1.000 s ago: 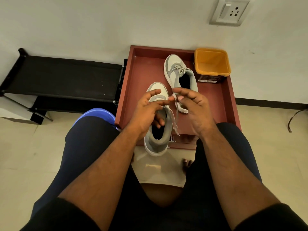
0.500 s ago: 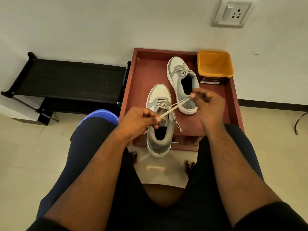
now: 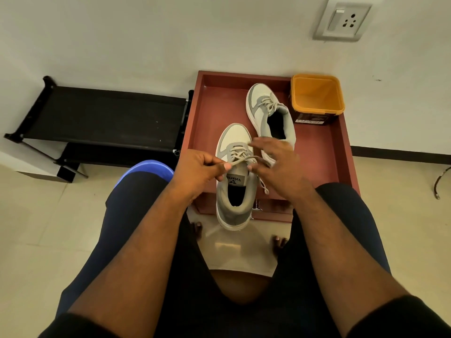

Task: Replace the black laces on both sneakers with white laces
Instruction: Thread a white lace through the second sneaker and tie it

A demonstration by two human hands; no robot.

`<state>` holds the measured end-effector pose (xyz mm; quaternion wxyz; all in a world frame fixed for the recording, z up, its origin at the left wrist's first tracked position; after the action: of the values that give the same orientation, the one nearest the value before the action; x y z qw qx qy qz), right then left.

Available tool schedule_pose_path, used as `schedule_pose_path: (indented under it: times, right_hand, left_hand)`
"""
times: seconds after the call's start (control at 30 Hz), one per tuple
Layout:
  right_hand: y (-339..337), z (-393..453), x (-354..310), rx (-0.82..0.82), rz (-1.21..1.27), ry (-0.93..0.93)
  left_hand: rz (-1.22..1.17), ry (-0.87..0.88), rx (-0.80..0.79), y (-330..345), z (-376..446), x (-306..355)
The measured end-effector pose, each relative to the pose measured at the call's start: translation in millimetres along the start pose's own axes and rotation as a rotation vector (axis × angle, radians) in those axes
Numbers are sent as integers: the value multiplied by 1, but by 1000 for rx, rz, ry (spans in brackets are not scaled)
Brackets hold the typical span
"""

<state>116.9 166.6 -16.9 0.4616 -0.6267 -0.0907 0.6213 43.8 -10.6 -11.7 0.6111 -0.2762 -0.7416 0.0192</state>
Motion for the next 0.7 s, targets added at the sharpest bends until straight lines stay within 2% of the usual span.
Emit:
schedule_pose_path:
  times: [0.07,0.1,0.17,0.3,0.4,0.57,0.63,0.7]
  right_hand:
    - [16,-10,-15,-117,142,-39]
    - [21,-13,-20,-147,264,-1]
    - [22,-11,-19,-109,371,44]
    - [10,-1,-9,19,264,20]
    - [6,4,-4,92,221,81]
    - [26,5,1,78,152,104]
    - [32,3,1,78,183,88]
    - [36,3,5,75,210,105]
  left_hand:
    - [5,10,-53,11,-1,1]
    - [5,18,-55,14,-1,0]
    - [3,20,-2,13,2,-1]
    - [-13,-8,121,8,8,-8]
    - [94,26,245,6,16,-11]
    - [327,82,87,31,18,-13]
    - [338,120,73,34,19,-11]
    - [250,44,87,30,23,-14]
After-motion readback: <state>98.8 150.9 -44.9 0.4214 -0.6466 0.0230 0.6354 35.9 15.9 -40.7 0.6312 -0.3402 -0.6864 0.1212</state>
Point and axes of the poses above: each hand's wrist, its own z-axis towards the middle knuckle, its own y-axis out of the palm, x = y × z, the point moved 6 cm from there along z, towards the middle knuckle, and after that the axes turned 12 degrees about x, right-handed, at the moved point
